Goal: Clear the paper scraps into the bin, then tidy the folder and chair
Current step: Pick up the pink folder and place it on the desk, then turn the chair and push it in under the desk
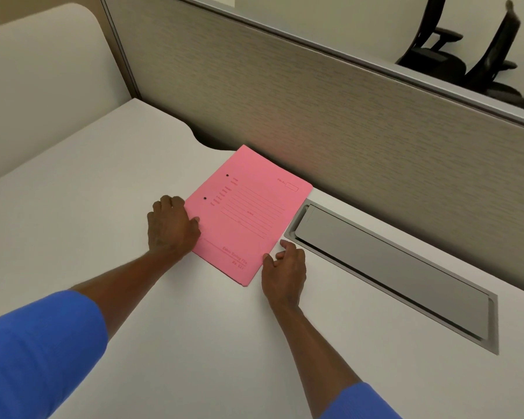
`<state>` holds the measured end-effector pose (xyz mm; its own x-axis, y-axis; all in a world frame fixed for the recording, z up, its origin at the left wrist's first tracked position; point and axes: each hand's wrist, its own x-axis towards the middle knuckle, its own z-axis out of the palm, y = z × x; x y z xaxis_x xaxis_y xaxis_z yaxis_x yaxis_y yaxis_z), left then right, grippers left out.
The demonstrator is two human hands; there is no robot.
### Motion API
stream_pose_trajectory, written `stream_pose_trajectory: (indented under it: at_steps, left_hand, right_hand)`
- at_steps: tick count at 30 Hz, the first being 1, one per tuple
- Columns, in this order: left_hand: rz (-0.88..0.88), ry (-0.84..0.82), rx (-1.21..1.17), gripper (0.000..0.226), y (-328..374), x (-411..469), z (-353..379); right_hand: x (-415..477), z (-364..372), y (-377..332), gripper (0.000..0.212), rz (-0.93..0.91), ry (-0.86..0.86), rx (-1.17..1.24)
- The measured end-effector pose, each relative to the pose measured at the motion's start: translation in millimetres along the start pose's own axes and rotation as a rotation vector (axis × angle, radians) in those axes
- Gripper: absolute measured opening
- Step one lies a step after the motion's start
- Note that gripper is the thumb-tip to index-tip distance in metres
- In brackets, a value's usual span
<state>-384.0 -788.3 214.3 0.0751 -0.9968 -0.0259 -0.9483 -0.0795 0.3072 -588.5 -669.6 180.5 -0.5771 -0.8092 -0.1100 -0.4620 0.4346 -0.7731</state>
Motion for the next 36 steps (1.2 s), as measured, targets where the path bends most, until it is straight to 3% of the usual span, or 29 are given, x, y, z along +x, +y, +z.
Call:
stream_pose_trajectory:
  at_steps: [9,13,25,36]
  left_hand:
    - [0.051,0.038,-0.041,0.012,-46.7,-96.6,-32.3]
    - [-0.033,0.016,-0.11,0.014,-74.5,-148.2,-50.0]
    - [-0.001,-0.242,-0.181,0.016,-184.6,-325.7,-97.7]
    - [0.034,-0.409,-0.193,0.016,-253.4,-501.6,-99.0]
  right_hand:
    - [-64.7,-21.6,26.7,0.045,0.014,-0.045,-0.031]
    - [-117.3,-35.8,43.7,0.045,0.026,-0.082,-0.072]
    - [-325.3,-83.5,80.8,0.037,0.005,-0.286,-0.221]
    - [-469.6,-127.6,120.3,0.021,-0.039,-0.367,-0.312]
